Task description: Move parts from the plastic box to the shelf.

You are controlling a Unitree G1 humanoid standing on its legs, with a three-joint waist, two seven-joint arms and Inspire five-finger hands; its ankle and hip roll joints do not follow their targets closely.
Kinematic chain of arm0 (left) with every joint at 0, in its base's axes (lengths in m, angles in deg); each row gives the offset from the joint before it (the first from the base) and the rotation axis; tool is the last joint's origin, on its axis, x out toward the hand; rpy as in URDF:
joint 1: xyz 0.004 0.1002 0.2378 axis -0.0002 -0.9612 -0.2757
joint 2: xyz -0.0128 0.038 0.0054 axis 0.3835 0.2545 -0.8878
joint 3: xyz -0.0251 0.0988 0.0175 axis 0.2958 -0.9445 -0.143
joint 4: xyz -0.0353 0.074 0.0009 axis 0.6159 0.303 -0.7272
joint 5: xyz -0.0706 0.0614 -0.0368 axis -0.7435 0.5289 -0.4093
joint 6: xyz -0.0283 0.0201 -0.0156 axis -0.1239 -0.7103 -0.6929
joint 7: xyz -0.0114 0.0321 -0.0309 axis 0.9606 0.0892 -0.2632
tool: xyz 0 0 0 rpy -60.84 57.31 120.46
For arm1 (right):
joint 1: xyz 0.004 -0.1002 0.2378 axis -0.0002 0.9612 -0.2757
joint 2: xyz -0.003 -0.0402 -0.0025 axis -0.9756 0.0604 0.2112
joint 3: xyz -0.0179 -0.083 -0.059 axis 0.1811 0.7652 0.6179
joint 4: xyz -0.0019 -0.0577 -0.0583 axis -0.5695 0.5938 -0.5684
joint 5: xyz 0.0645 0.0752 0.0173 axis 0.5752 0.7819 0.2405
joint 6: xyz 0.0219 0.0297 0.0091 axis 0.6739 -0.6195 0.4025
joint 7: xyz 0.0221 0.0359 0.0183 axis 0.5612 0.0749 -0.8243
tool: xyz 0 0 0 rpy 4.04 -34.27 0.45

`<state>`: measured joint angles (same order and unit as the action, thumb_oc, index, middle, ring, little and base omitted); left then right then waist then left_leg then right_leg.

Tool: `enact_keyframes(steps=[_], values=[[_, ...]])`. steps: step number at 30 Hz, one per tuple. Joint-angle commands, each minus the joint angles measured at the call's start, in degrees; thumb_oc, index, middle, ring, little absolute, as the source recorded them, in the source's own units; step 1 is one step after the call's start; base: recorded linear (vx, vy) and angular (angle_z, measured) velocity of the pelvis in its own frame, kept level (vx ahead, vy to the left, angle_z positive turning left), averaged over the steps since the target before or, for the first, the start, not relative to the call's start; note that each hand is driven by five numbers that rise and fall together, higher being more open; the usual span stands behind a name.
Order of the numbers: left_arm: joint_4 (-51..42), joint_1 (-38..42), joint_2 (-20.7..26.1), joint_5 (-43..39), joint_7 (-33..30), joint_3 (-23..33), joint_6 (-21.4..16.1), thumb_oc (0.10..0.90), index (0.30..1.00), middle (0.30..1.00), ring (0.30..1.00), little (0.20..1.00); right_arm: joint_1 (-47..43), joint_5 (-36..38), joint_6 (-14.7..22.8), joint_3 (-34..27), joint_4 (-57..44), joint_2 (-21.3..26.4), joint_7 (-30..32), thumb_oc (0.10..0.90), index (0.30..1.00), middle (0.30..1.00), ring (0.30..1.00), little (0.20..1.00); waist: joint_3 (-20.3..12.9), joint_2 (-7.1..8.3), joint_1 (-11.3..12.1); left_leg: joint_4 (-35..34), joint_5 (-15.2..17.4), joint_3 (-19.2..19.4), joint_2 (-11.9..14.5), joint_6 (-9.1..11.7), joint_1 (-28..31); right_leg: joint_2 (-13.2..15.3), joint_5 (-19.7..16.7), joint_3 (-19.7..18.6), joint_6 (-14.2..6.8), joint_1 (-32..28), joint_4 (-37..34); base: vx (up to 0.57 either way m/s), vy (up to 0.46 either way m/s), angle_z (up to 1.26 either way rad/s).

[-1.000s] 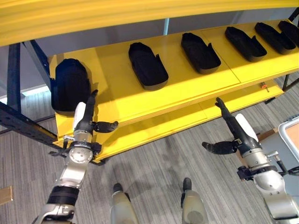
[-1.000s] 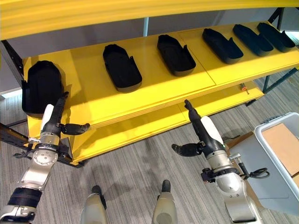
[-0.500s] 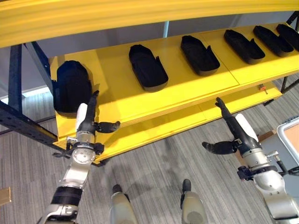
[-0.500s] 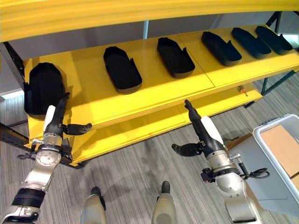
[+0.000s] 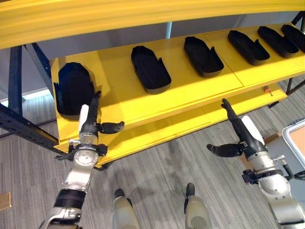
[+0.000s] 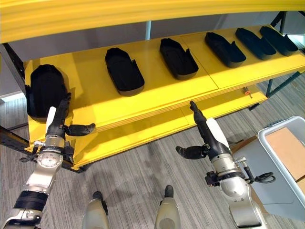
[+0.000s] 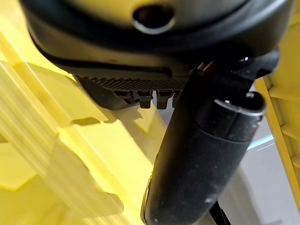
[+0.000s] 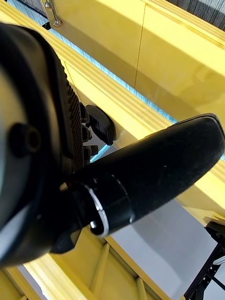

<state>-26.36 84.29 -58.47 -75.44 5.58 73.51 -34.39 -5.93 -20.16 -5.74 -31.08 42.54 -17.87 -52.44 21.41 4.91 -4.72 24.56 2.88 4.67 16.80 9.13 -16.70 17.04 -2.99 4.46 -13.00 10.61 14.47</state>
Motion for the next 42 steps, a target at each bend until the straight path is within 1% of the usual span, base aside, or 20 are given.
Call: enact_keyframes(steps=[1,29,37,42], values=[[-2.9,3.7,0.9,-1.4,-3.1,-0.6,-4.8,0.9,1.0,1.0,1.0,1.0,-2.9,1.7,4.5,-2.1,-4.8,0.8,3.7,0.9,1.0,1.0,1.0,1.0,-4.6,1.76,-0.8,-5.2,-4.6,0.6,-0.8,-0.6,2.2,-0.5,1.6,-0.8,1.7,0.2,3.2,0.0,0.0,0.0],[-3.5,5.3,0.3,-4.7,-5.3,-0.1,-5.5,0.9,1.0,1.0,1.0,1.0,-3.3,2.0,4.7,-1.3,-4.5,1.4,4.0,0.9,1.0,1.0,1.0,1.0,-5.4,1.75,-1.0,-5.6,-5.0,1.0,-0.9,-0.6,2.5,-0.4,1.4,-0.8,1.6,-0.1,2.8,0.0,0.0,-0.01],[-3.5,4.9,0.6,-4.2,-5.5,0.3,-5.4,0.9,1.0,1.0,1.0,1.0,-3.2,2.1,4.7,-1.5,-4.5,1.4,3.9,0.9,1.0,1.0,1.0,1.0,-5.6,1.68,-0.9,-5.7,-4.9,1.0,-0.9,-0.5,2.6,-0.4,1.5,-0.7,1.6,-0.1,2.9,0.0,0.0,0.0],[-5.9,3.7,2.1,-2.0,-5.8,2.1,-5.3,0.9,1.0,1.0,1.0,1.0,-3.2,2.1,4.9,-1.8,-4.6,1.3,3.7,0.9,1.0,1.0,1.0,1.0,-5.6,1.36,-0.6,-5.7,-4.9,0.9,-1.0,-0.6,2.6,-0.4,1.6,-0.7,1.6,-0.4,2.9,0.0,0.0,0.0]])
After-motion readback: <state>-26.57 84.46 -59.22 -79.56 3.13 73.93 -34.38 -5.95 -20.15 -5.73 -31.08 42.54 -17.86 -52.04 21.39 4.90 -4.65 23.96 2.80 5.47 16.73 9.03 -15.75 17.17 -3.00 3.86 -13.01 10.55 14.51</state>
